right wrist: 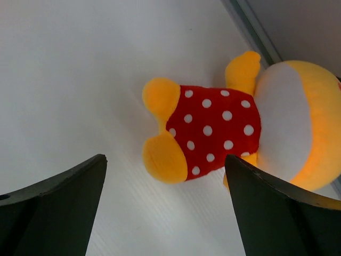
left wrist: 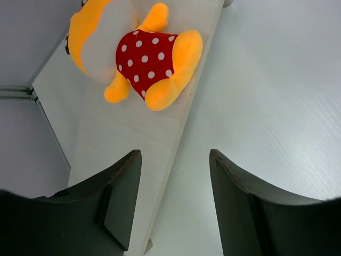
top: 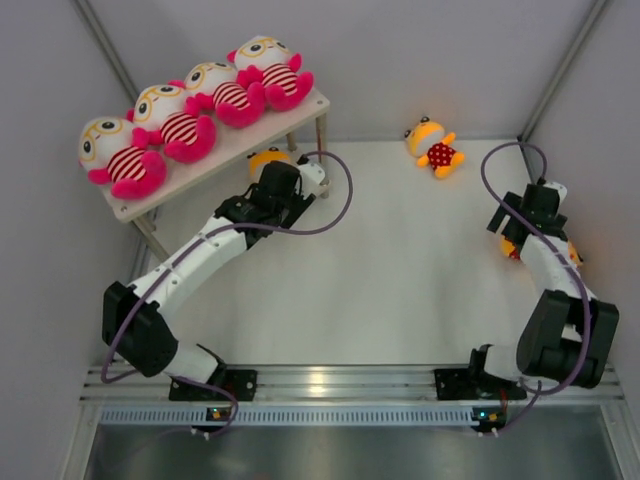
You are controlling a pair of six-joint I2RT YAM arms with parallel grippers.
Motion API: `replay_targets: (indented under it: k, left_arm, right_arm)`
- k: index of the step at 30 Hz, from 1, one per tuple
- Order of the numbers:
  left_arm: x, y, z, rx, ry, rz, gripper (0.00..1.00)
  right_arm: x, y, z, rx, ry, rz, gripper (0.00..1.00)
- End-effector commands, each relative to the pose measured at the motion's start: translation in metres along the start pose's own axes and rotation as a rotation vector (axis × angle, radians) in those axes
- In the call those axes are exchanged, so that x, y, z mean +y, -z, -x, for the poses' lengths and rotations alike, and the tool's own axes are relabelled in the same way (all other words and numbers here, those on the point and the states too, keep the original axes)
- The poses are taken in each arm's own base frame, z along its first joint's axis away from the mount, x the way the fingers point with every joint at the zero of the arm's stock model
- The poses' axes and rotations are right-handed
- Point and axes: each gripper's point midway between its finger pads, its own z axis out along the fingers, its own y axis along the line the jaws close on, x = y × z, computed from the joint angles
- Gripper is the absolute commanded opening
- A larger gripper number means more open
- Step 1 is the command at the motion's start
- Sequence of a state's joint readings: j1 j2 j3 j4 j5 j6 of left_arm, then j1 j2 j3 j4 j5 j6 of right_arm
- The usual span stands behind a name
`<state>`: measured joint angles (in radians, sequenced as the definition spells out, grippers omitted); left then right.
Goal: Place and organize the stuffed toys onto the shelf
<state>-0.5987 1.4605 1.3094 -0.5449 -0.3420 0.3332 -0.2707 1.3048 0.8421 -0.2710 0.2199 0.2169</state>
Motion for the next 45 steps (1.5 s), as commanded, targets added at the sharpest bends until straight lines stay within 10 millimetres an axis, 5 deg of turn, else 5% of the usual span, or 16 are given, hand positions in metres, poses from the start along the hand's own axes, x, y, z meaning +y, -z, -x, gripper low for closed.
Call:
replay_targets:
  k: [1, 9, 14, 15, 19, 22, 27, 28, 29, 31, 32, 34, 35, 38, 42, 45]
  left_arm:
    - [-0.001, 0.011, 0.003, -0.030, 0.024, -0.027, 0.60]
    - [-0.007, 0.016, 0.005, -0.053, 0.047, -0.060, 0.60]
    - [-0.006, 0.016, 0.006, -0.055, 0.046, -0.059, 0.60]
    - [-0.006, 0.016, 0.007, -0.055, 0.048, -0.058, 0.60]
    - [-0.004, 0.016, 0.010, -0.060, 0.050, -0.055, 0.60]
    - [-0.001, 0.018, 0.011, -0.058, 0.047, -0.042, 0.60]
    - [0.006, 0.027, 0.009, -0.055, 0.042, -0.035, 0.60]
    - [0.007, 0.030, 0.009, -0.059, 0.036, -0.041, 0.60]
    - [0.007, 0.031, 0.009, -0.060, 0.031, -0.049, 0.59]
    - [0.002, 0.036, 0.004, -0.055, 0.002, -0.096, 0.59]
    - [-0.002, 0.038, 0.002, -0.052, -0.008, -0.123, 0.59]
    - [-0.011, 0.045, -0.005, -0.037, -0.038, -0.182, 0.60]
    - [-0.023, 0.051, -0.003, -0.056, -0.048, -0.255, 0.60]
    - [-0.062, 0.081, -0.015, -0.065, -0.132, -0.527, 0.60]
    - [-0.102, 0.134, -0.038, -0.086, -0.235, -0.850, 0.65]
    - [-0.106, 0.157, -0.046, -0.121, -0.312, -0.929, 0.68]
  right_arm:
    - [0.003, -0.022, 0.031, -0.032, 0.026, -0.034, 0.93]
    - [-0.002, -0.062, 0.002, 0.066, 0.093, -0.090, 0.86]
    - [0.000, -0.061, -0.008, 0.094, 0.101, -0.070, 0.74]
    - [-0.001, -0.059, -0.010, 0.096, 0.101, -0.073, 0.68]
    - [-0.004, -0.054, -0.010, 0.098, 0.113, -0.082, 0.15]
    - [0.016, -0.038, 0.002, 0.051, 0.152, 0.041, 0.00]
    - [0.110, 0.035, 0.009, -0.119, 0.392, 0.391, 0.00]
    - [0.128, 0.047, 0.002, -0.132, 0.442, 0.451, 0.00]
    - [0.171, 0.079, -0.015, -0.161, 0.548, 0.618, 0.00]
    - [0.204, 0.109, -0.042, -0.177, 0.658, 0.782, 0.00]
    - [0.237, 0.147, -0.061, -0.244, 0.770, 0.942, 0.00]
    - [0.260, 0.180, -0.093, -0.294, 0.882, 1.076, 0.00]
    - [0.277, 0.213, -0.119, -0.329, 0.976, 1.199, 0.00]
    - [0.302, 0.262, -0.151, -0.338, 1.043, 1.393, 0.00]
    - [0.324, 0.300, -0.154, -0.363, 1.045, 1.510, 0.00]
    - [0.332, 0.309, -0.154, -0.398, 1.006, 1.554, 0.00]
